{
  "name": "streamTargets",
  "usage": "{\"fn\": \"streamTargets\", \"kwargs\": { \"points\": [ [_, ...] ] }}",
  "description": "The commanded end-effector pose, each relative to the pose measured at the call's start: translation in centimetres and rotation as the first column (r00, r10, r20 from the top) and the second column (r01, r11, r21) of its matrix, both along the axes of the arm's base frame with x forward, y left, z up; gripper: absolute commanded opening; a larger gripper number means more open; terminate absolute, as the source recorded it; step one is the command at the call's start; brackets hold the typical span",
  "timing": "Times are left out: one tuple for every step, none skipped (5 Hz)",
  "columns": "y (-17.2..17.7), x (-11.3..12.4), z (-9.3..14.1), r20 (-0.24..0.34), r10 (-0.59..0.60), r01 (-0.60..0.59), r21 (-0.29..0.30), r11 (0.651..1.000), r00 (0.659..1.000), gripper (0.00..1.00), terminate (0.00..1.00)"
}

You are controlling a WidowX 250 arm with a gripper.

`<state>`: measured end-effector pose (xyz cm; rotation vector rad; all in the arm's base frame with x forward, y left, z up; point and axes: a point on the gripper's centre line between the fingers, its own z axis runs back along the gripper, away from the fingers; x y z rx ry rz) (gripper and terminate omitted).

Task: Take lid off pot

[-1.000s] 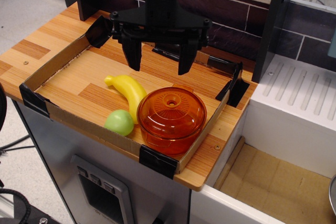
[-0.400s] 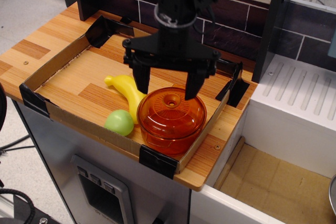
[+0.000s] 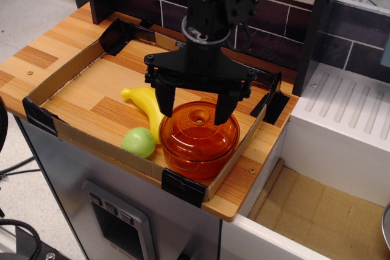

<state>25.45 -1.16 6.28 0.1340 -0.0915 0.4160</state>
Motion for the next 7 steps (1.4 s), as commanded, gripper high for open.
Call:
{"fn": "streamTargets", "kwargs": {
  "points": [
    [-0.3,0.1,-0.2,0.022,-0.013,0.012,0.013,1.000,1.000,1.00,0.00],
    [-0.4,0.0,-0.5,0.014,-0.018,0.017,0.016,1.000,1.000,0.00,0.00],
    [-0.3,-0.1,-0.4,0.008,-0.017,0.017,0.018,1.000,1.000,0.00,0.00],
    [0.1,-0.2,0.9,-0.004,0.005,-0.005,-0.003,1.000,1.000,0.00,0.00],
    [-0.1,-0.3,3.1,0.009,0.011,-0.010,-0.030,1.000,1.000,0.00,0.00],
    [-0.3,-0.1,6.0,-0.001,0.049,-0.049,-0.092,0.995,0.999,0.00,0.00],
    [0.4,1.4,8.0,0.042,0.098,-0.092,-0.131,0.987,0.994,0.00,0.00]
  ]
}}
